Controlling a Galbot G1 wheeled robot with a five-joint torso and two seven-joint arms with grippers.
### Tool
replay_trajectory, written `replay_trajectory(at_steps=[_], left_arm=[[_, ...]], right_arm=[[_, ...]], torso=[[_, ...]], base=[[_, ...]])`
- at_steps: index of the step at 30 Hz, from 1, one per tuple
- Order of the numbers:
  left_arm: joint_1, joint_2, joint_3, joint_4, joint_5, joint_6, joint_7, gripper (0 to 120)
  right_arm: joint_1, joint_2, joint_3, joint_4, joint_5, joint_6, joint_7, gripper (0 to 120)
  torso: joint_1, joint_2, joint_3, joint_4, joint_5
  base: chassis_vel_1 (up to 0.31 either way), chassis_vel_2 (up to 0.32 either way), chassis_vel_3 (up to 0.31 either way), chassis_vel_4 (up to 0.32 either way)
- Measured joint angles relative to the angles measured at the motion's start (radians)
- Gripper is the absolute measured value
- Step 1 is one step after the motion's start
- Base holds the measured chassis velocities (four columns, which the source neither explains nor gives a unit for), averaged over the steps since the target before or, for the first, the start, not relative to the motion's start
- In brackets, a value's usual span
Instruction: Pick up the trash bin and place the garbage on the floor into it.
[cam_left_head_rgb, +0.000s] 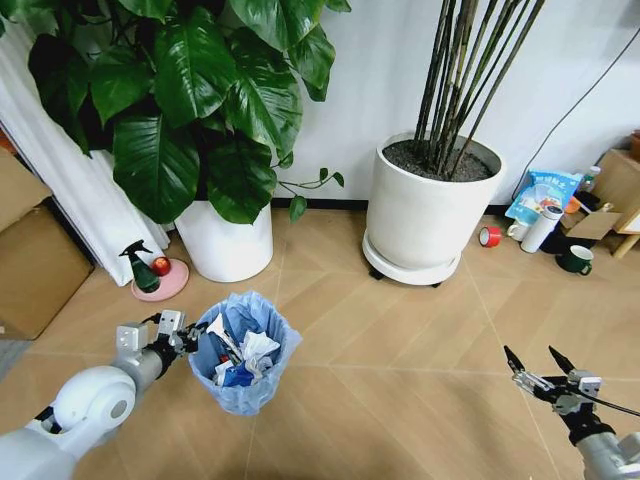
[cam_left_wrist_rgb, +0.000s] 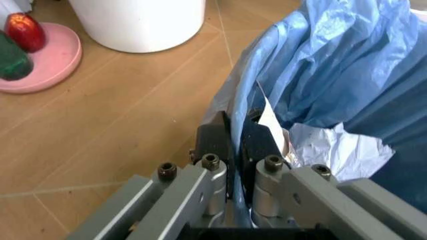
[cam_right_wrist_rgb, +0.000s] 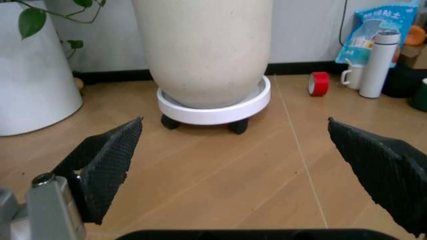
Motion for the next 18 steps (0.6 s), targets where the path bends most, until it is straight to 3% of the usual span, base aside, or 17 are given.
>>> replay_trajectory(at_steps=[18], left_arm=[[-0.01,0.007,0.0,0.003,-0.009,0.001,-0.003,0]], right_arm=[[0.0,0.001,0.001,-0.002,-0.005,0.009,-0.011,100]], torso=[[0.0,0.0,0.0,0.0001,0.0001]], base=[[0.166,-0.167,-0.168,0.168]])
